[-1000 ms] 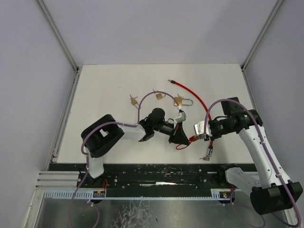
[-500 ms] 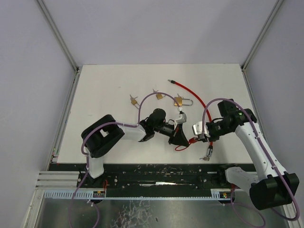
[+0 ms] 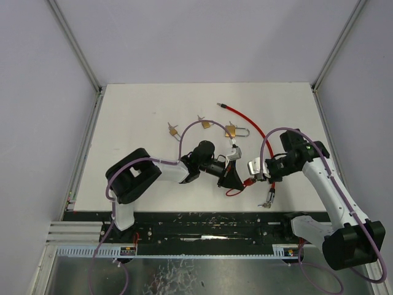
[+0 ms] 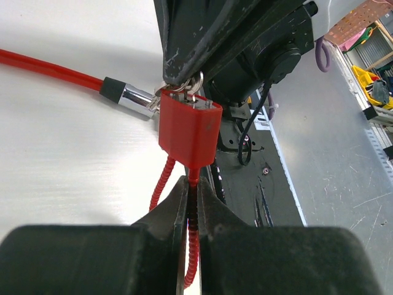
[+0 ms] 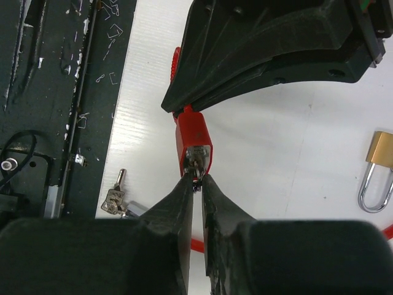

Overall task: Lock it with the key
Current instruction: Lock the lock.

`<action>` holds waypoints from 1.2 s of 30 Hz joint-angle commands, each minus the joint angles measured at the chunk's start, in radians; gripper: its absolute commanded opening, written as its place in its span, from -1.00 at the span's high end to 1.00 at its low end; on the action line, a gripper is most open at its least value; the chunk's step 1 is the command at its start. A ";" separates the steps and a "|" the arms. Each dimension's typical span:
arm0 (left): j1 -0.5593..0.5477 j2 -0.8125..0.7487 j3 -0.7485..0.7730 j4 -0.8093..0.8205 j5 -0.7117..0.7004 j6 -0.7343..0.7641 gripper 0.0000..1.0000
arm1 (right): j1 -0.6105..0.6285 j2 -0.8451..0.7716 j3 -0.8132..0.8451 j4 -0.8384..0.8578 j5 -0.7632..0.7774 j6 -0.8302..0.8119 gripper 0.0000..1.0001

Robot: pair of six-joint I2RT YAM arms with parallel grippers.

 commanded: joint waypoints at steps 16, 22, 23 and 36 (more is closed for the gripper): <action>-0.005 0.021 0.034 0.009 0.031 0.020 1.00 | 0.046 -0.024 -0.035 0.043 0.013 0.004 0.75; -0.001 0.026 0.034 0.025 0.046 0.002 1.00 | 0.055 -0.048 -0.015 -0.015 0.055 -0.084 1.00; 0.003 0.030 0.035 0.035 0.054 -0.011 1.00 | 0.056 -0.062 -0.011 -0.022 0.074 -0.107 1.00; 0.101 0.263 0.095 0.814 0.272 -0.806 1.00 | 0.058 -0.143 0.066 -0.049 0.155 -0.130 1.00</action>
